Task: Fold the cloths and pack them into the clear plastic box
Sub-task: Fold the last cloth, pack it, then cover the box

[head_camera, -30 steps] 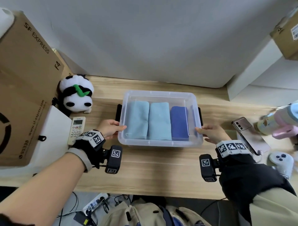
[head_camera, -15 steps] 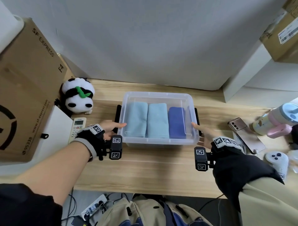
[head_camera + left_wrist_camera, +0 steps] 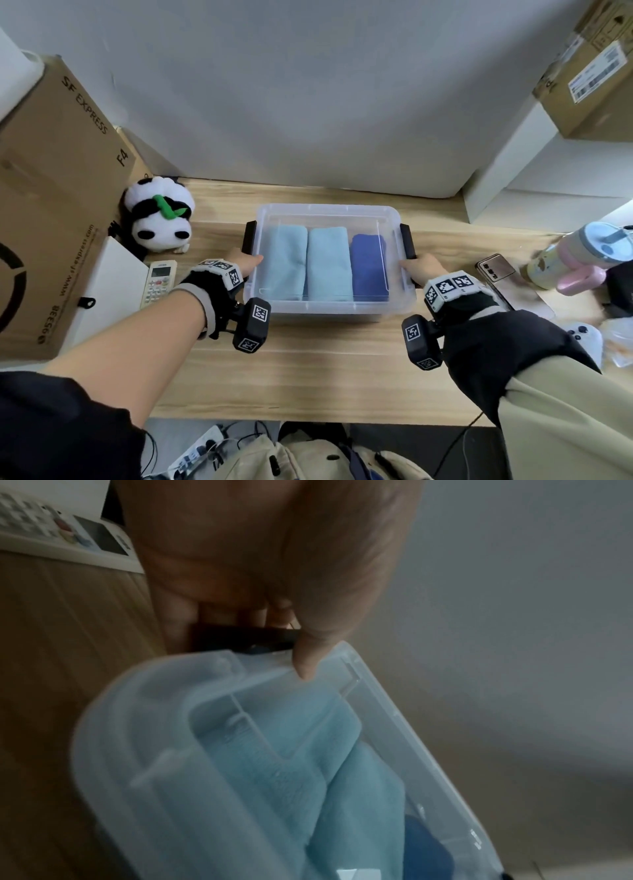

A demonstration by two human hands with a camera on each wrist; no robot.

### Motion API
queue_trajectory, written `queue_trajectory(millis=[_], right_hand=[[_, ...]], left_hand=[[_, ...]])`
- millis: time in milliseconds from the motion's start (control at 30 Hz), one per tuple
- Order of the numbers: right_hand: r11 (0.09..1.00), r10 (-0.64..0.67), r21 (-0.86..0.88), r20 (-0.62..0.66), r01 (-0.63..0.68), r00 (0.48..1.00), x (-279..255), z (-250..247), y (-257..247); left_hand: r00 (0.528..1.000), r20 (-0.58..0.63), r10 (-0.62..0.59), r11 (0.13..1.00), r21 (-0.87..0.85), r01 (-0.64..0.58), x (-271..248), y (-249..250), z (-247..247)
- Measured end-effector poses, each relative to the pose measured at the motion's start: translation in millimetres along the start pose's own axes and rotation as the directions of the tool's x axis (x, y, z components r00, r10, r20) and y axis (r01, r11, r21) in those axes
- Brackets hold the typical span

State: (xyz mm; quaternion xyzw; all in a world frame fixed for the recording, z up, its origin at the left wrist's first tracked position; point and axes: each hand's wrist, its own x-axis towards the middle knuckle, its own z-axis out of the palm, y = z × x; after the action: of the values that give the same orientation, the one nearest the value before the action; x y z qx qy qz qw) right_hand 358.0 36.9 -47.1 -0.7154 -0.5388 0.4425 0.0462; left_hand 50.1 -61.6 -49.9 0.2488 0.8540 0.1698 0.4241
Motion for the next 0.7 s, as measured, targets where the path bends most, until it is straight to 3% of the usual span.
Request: queue_trajectory(millis=[333,533,700], right_hand=[[0.996,0.013,-0.087,-0.102,-0.022,0.995,5.4,13.6,-2.5],[0.995,0.007,-0.099,-0.096,-0.016,0.995,4.2,12.9,-2.8],[0.995,0.025,-0.097,-0.116,-0.036,0.993,2.6,14.6,-4.4]], left_hand=[[0.991,-0.129,0.043,0.997,-0.061,-0.051,3.0,-2.7,14.9],[0.949,-0.303,0.091,0.990,0.127,-0.055,-14.2,-1.6,36.0],[0.981,-0.194,0.027,0.998,-0.045,-0.036,-7.6,3.7,33.3]])
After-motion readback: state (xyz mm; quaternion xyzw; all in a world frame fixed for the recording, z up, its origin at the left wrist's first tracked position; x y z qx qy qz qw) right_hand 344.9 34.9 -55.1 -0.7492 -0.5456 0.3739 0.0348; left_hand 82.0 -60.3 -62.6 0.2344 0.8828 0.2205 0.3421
